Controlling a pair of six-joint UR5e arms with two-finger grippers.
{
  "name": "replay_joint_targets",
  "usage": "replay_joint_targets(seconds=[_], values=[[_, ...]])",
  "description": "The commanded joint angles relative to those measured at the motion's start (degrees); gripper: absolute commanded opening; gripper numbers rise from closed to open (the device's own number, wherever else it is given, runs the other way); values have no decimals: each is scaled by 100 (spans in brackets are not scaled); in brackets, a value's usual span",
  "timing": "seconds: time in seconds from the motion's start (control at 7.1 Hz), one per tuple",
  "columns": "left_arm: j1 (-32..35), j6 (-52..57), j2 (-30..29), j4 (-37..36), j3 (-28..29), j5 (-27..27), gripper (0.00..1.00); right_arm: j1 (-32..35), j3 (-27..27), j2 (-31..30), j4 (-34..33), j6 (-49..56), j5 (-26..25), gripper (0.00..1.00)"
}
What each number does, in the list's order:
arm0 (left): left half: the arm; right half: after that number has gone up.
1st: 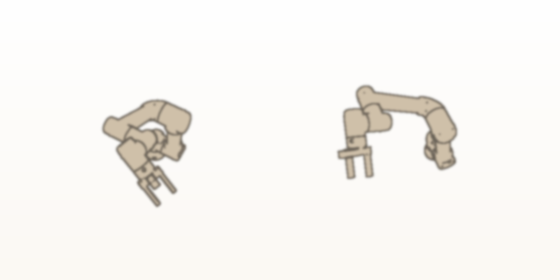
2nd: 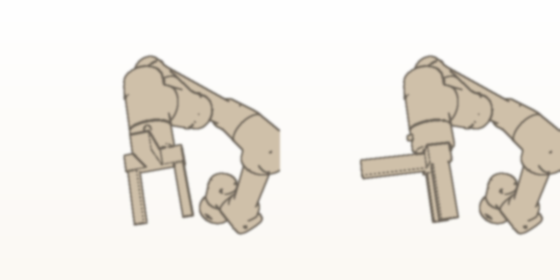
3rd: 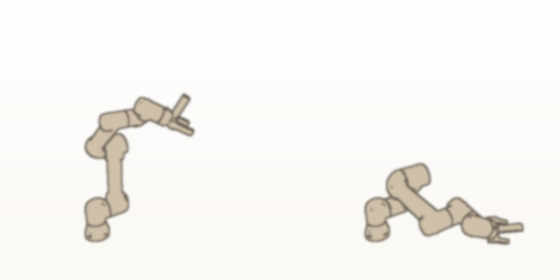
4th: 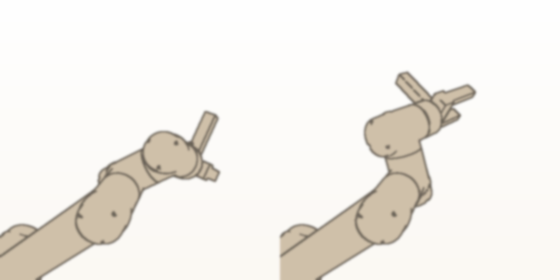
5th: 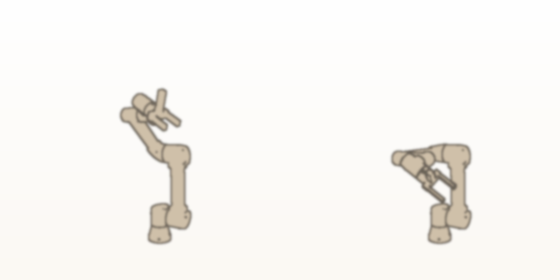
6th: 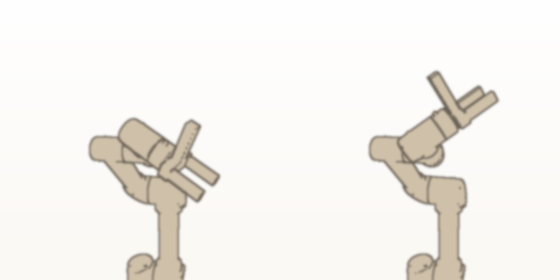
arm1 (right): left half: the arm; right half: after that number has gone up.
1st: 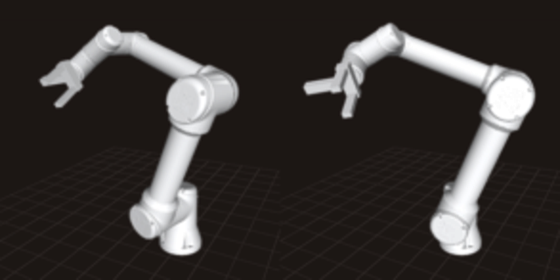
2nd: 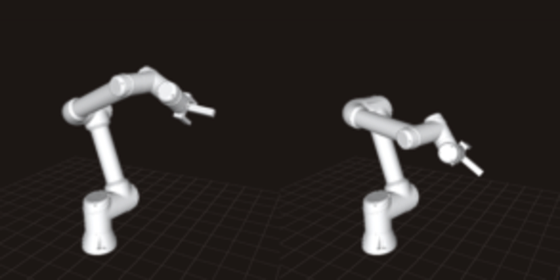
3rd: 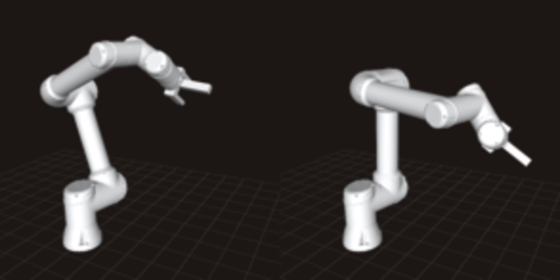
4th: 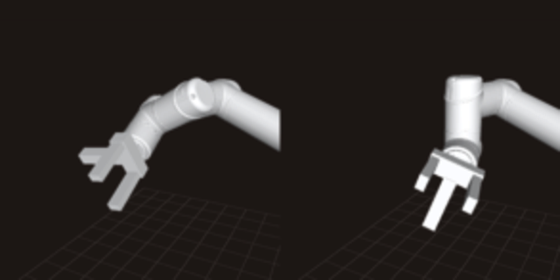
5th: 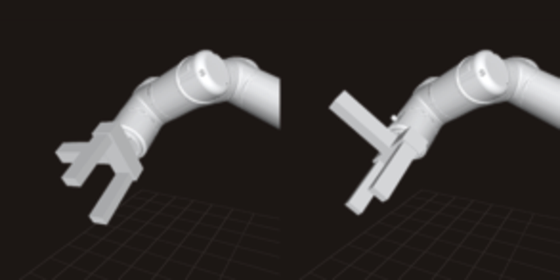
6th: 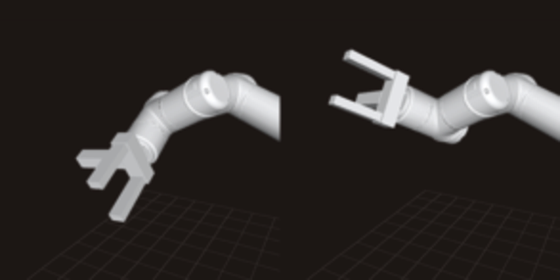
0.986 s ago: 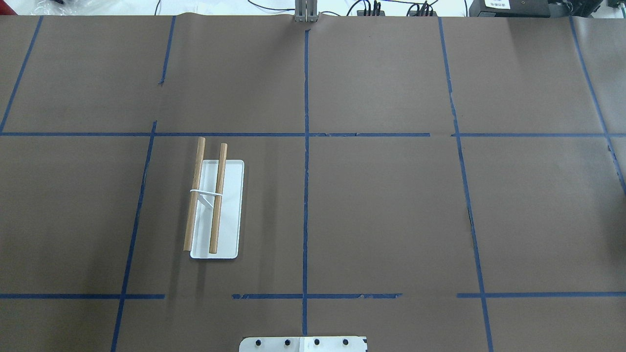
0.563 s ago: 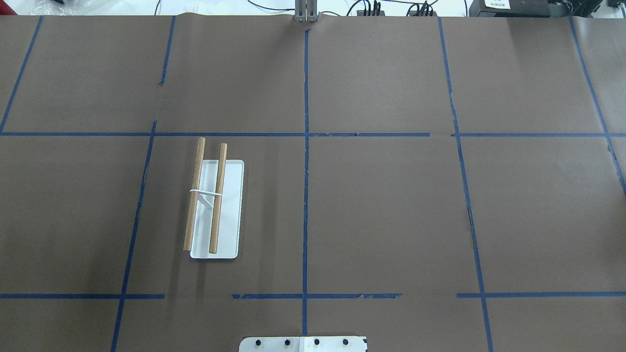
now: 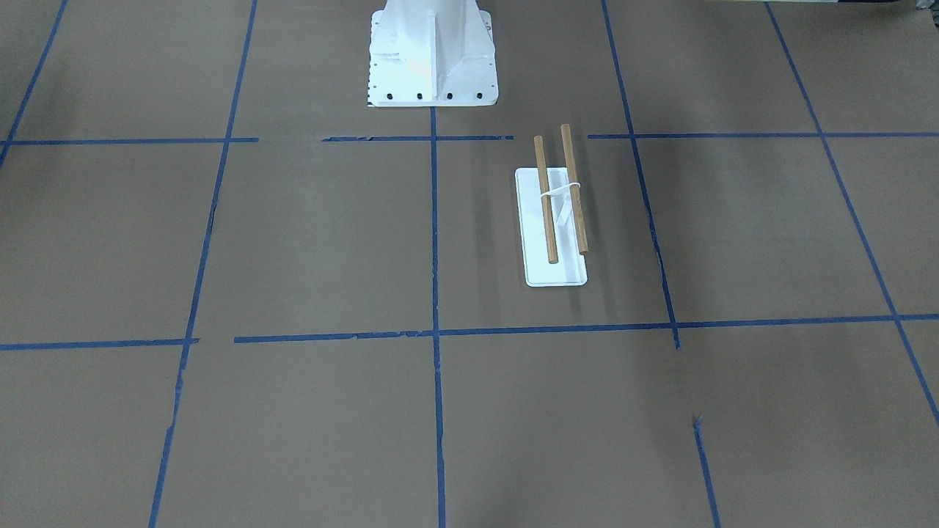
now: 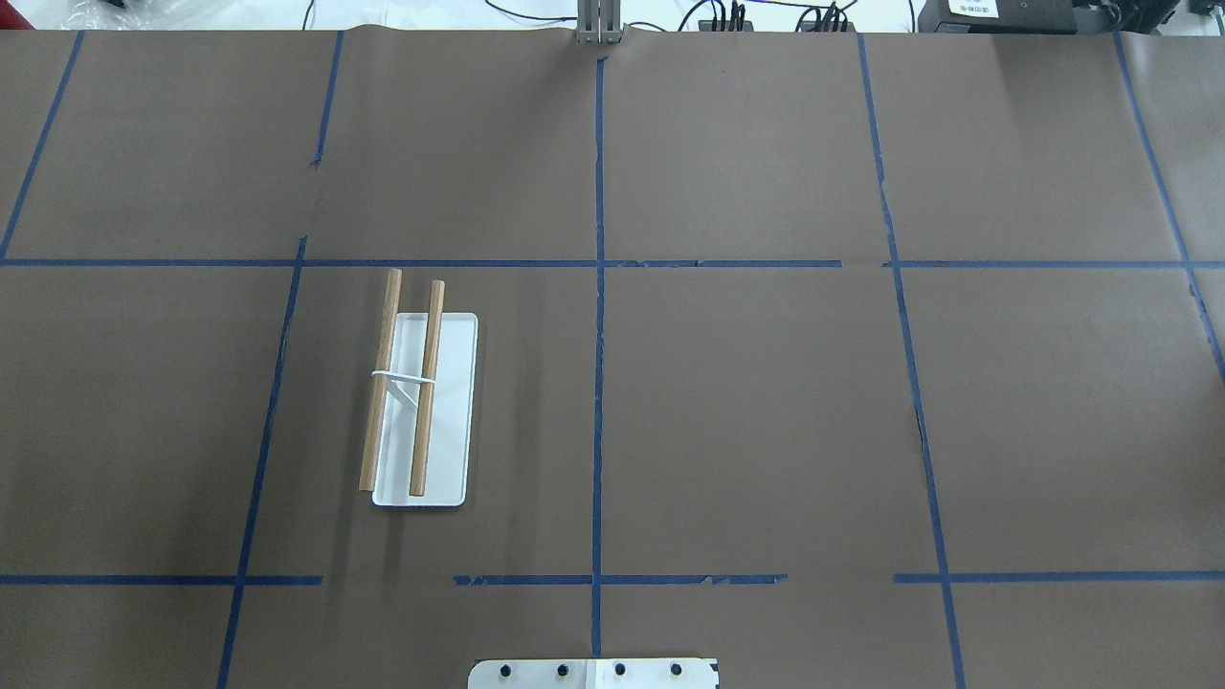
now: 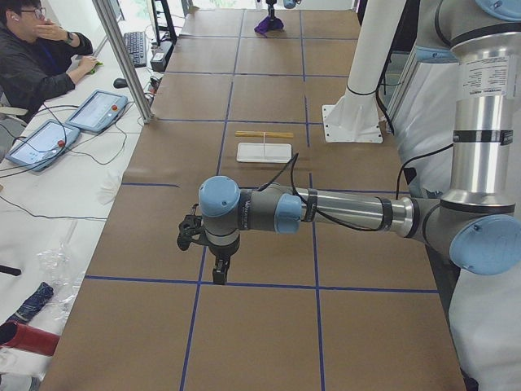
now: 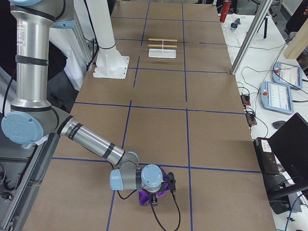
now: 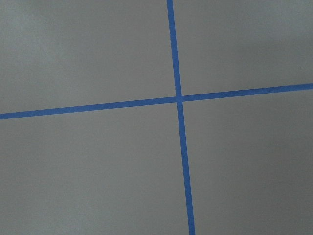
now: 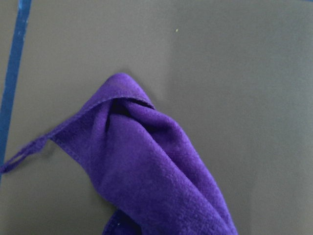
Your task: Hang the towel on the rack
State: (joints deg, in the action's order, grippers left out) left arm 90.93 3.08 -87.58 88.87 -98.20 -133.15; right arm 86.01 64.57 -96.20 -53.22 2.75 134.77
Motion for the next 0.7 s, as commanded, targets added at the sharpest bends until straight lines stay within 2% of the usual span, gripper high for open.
replay_joint_targets(seconds=[0.0,0.14,0.56], values=[[4,0,5,-1,-50,0,100,-85,11,4,-4,-12,-21,64],[4,-9,5,-10,-94,0,100,-85,11,-4,14,40,-21,1],[4,-9,5,-10,-94,0,100,-76,90,-22,22,173,40,0]])
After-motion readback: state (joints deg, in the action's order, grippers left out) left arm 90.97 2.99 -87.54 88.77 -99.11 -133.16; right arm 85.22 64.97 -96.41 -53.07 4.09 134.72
